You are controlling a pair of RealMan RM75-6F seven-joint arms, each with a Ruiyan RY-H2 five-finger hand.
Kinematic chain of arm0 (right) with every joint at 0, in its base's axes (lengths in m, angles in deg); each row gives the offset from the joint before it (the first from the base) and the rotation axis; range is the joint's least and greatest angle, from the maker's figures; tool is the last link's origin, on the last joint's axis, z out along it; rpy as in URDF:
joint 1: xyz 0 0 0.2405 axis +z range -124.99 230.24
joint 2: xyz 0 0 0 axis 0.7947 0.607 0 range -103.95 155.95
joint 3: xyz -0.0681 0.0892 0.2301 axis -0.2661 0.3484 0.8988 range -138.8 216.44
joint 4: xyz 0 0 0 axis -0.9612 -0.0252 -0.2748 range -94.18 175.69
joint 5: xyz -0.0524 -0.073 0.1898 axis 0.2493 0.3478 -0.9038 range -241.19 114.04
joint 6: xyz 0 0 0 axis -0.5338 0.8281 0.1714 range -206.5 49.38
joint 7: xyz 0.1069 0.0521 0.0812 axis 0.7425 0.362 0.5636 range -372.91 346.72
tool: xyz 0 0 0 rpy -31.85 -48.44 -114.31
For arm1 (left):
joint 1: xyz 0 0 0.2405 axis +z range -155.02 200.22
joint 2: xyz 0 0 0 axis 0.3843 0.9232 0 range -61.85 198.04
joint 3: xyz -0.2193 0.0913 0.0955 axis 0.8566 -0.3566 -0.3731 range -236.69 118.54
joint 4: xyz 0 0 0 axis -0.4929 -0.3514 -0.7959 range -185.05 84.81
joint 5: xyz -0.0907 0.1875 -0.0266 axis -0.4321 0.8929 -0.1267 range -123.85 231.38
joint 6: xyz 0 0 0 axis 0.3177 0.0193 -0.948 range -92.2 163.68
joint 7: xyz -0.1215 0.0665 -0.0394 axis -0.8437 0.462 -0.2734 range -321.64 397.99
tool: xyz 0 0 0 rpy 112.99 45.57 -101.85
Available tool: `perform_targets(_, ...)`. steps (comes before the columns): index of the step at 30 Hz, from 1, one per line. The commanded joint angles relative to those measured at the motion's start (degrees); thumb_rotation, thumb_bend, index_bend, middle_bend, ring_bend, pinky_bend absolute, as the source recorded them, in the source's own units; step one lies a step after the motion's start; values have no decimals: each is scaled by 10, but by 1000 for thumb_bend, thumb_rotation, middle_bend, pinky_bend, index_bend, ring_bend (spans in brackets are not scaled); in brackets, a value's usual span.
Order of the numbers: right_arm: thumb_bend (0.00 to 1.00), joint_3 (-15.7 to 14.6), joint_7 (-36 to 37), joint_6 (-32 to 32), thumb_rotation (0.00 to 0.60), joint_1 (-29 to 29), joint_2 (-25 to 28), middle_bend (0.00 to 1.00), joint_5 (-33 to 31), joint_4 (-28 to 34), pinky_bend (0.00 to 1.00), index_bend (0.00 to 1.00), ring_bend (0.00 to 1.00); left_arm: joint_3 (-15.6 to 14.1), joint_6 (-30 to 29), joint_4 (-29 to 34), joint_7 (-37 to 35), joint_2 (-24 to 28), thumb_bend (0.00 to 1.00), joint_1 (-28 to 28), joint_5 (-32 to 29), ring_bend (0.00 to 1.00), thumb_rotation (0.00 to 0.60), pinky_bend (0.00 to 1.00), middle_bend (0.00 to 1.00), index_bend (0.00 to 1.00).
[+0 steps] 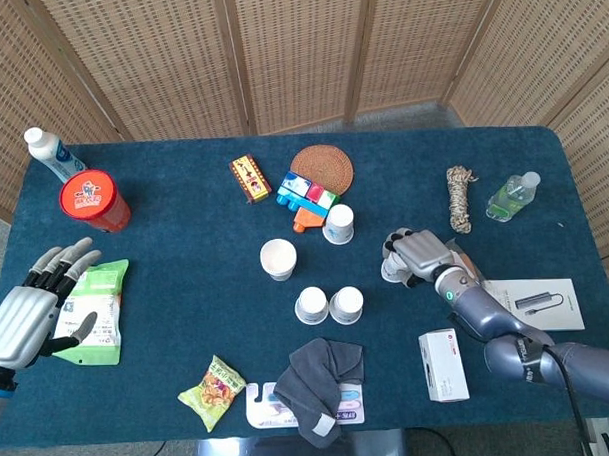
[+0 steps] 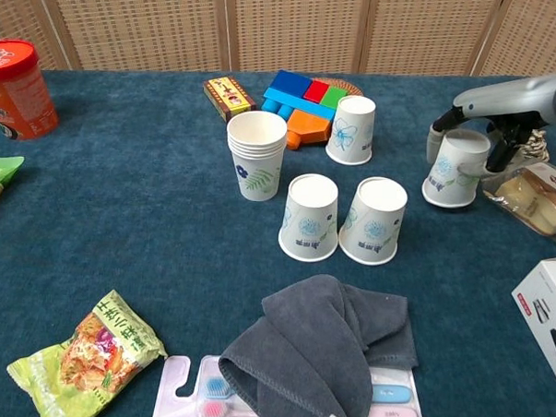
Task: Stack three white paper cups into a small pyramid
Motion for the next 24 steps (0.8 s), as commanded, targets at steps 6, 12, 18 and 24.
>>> perform_targets(6, 539, 4, 3, -14, 600, -2, 30, 213, 9, 47, 672, 368, 129, 0, 1, 0, 2, -3, 469, 1, 0, 0, 600, 36, 0, 0)
perform_targets(12, 541, 10, 13, -16, 600, -3, 55, 213, 12, 83, 672, 365, 130, 0, 6, -2, 3, -7, 469, 1, 0, 0, 600, 42, 0, 0)
perform_targets(18, 541, 14, 17, -22, 600, -4, 71, 213, 20, 104, 672, 364, 130, -2, 5, -2, 5, -7, 468, 2, 7, 0, 600, 43, 0, 0)
perform_targets(24, 537, 14, 2, -41, 600, -4, 88, 212, 25, 130, 672, 362, 130, -5, 2, -2, 3, -4, 469, 5, 13, 0, 600, 44, 0, 0)
